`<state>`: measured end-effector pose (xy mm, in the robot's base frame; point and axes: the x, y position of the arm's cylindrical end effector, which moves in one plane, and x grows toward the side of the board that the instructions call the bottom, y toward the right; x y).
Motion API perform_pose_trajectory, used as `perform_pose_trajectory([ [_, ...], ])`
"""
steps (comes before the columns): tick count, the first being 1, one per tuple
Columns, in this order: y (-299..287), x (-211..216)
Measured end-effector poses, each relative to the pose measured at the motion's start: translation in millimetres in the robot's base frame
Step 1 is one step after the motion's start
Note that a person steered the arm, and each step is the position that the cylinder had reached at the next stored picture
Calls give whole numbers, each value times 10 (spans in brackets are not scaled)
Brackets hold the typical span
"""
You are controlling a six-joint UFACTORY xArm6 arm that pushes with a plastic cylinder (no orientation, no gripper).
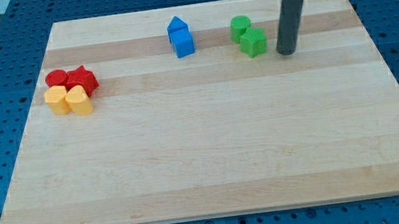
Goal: Push the green circle into the blue blocks
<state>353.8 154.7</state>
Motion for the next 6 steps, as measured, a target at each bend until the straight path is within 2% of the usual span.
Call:
perform_pose_trajectory([
  [1, -111, -106],
  [3, -888, -148],
  [4, -947, -148],
  [5, -509, -163],
  [6, -157, -415],
])
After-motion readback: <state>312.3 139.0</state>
